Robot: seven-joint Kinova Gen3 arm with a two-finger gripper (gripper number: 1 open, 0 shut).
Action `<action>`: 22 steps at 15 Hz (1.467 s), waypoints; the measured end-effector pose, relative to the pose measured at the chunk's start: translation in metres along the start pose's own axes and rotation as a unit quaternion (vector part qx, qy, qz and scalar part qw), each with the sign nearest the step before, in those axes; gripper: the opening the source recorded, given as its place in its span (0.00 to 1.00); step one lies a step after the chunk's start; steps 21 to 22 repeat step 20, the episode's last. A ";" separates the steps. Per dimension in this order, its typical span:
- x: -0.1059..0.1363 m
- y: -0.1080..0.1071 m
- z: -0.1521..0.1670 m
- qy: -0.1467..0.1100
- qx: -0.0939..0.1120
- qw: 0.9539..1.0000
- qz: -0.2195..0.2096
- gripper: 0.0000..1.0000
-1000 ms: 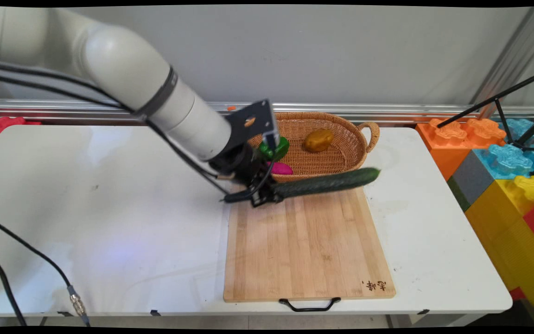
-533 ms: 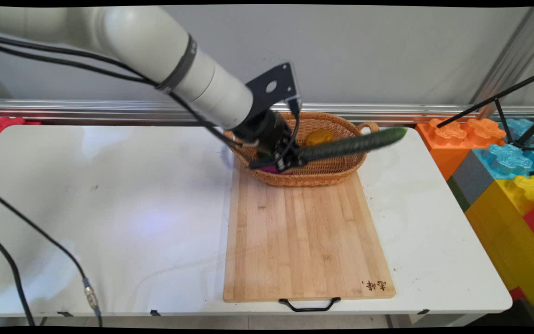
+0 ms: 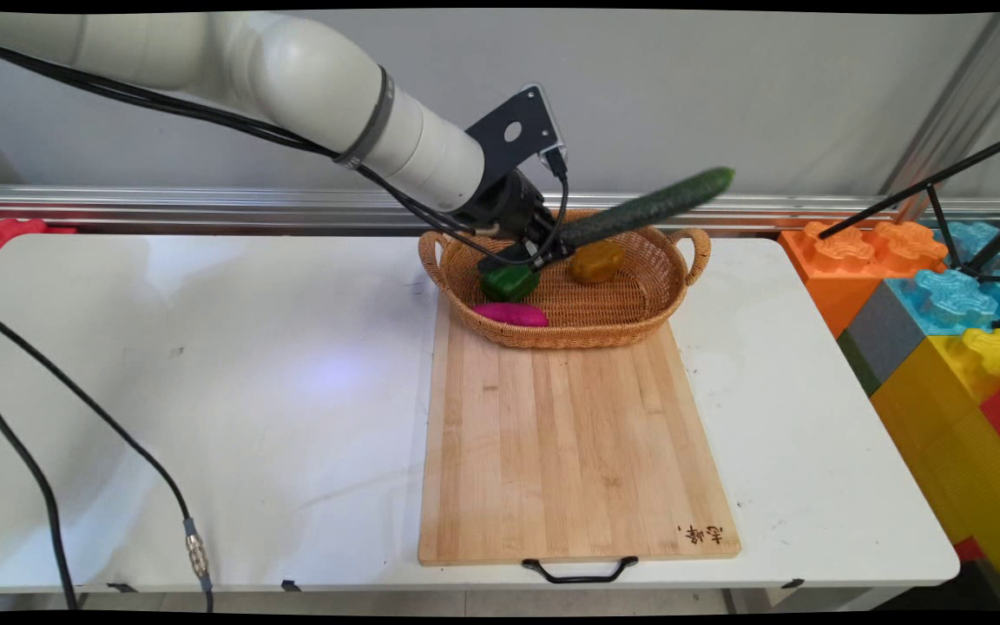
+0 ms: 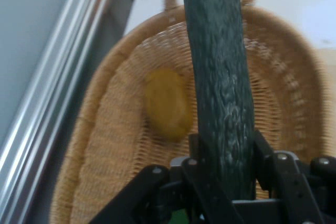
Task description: Place the picked object in the vegetable basket
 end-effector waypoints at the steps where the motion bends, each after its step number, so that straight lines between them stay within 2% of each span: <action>1: -0.003 -0.004 0.006 0.001 0.008 1.000 -0.006 0.00; 4: -0.014 -0.014 0.025 0.002 0.028 0.999 -0.028 0.00; 6: -0.021 -0.015 0.037 -0.001 0.033 0.998 -0.047 0.00; 14: -0.038 -0.004 0.066 -0.012 0.027 0.993 -0.117 0.00; 15: -0.039 -0.003 0.069 -0.011 0.025 0.992 -0.125 1.00; 20: -0.038 0.003 0.079 -0.006 0.017 0.988 -0.155 1.00; 22: -0.038 0.003 0.079 -0.006 0.017 0.988 -0.155 1.00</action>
